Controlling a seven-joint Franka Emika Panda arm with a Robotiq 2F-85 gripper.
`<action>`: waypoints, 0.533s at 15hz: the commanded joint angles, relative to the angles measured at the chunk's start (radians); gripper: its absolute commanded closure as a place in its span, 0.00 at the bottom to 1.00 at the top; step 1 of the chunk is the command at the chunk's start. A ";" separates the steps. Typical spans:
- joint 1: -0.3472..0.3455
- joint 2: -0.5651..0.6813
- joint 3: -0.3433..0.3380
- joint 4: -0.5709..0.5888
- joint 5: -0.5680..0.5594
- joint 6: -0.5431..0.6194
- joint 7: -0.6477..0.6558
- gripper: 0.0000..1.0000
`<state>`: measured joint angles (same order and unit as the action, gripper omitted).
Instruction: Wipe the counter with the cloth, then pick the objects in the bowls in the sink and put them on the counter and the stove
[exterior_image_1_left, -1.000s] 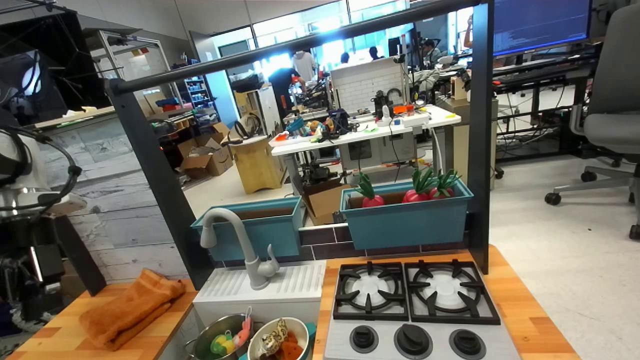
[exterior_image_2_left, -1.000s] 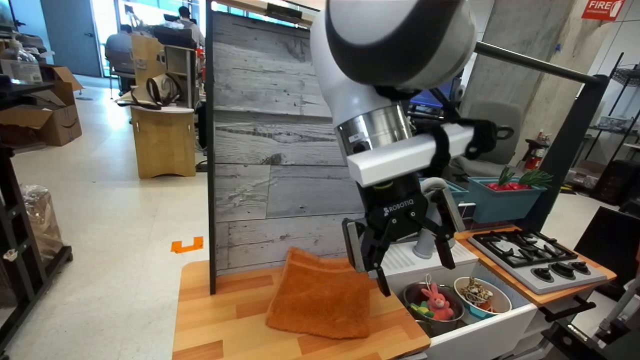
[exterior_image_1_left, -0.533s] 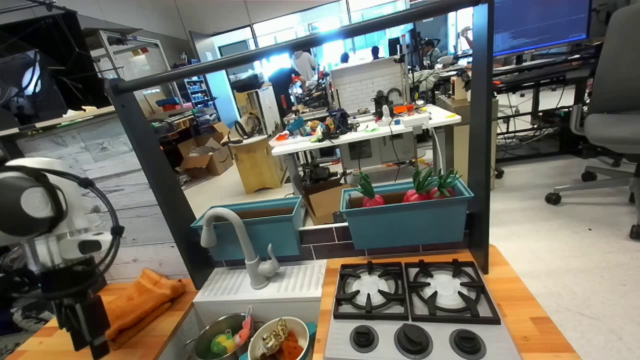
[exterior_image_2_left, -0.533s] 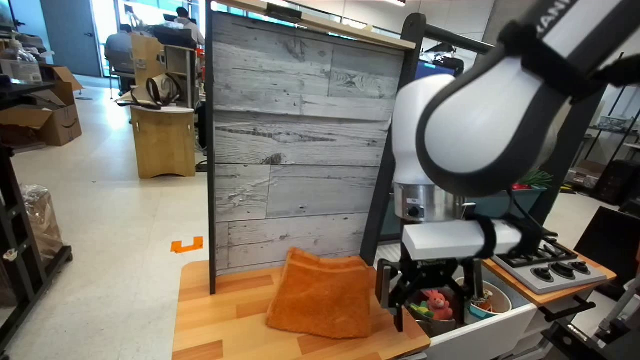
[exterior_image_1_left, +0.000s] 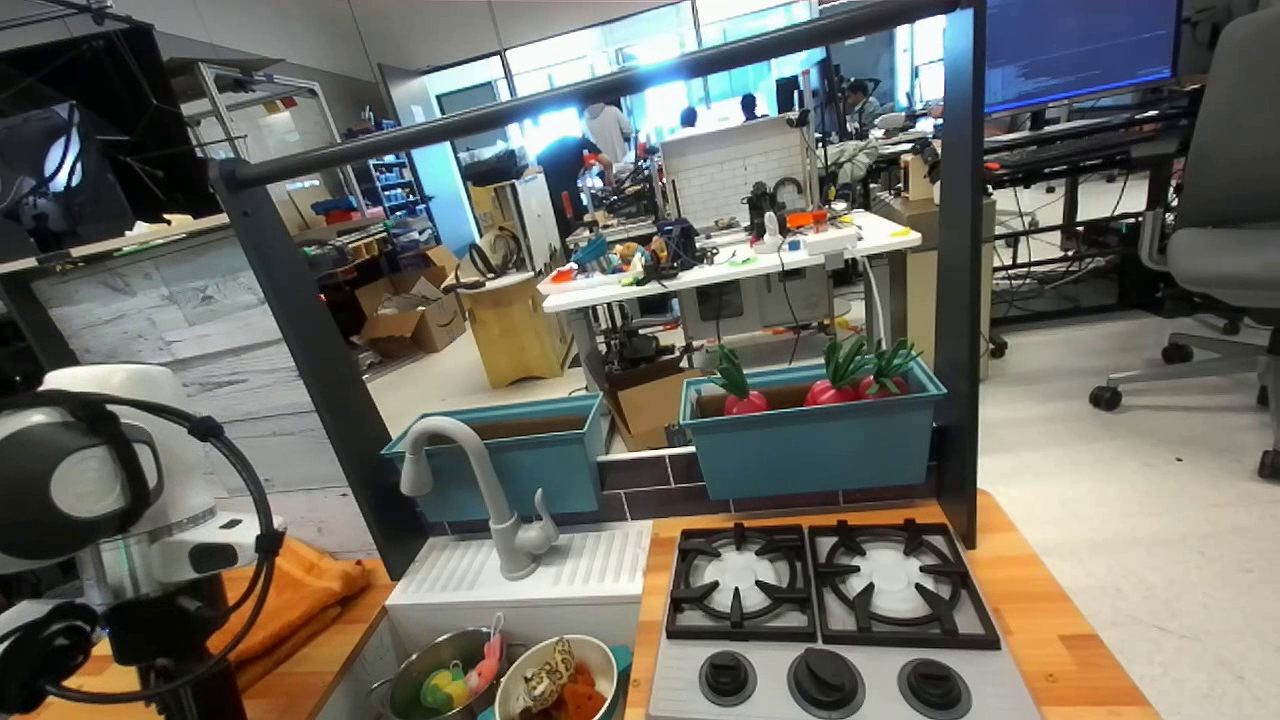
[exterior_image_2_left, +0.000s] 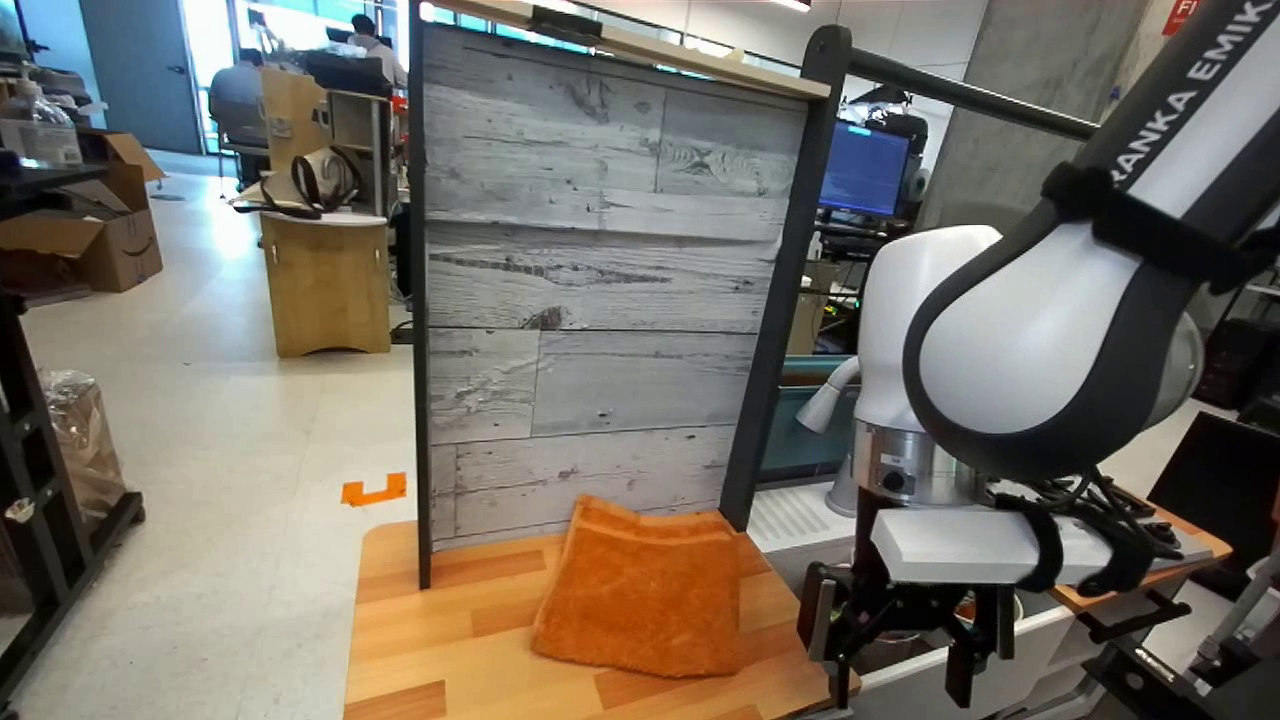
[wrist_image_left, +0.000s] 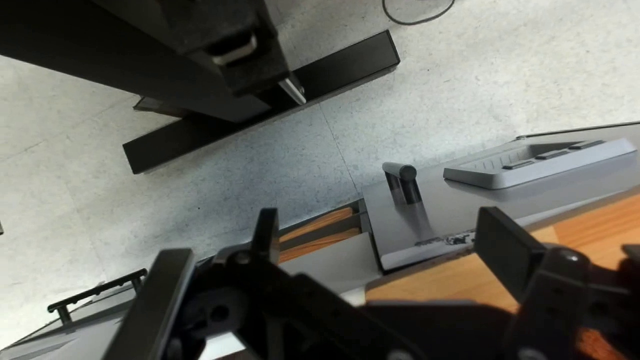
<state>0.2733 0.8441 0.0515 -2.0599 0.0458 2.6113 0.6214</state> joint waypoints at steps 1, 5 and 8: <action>0.148 -0.042 -0.130 -0.016 -0.040 0.030 0.096 0.00; 0.217 -0.100 -0.287 -0.037 -0.104 0.062 0.210 0.00; 0.120 -0.122 -0.266 -0.001 -0.121 0.013 0.133 0.00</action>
<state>0.4778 0.7645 -0.2484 -2.0621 -0.0638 2.6543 0.8171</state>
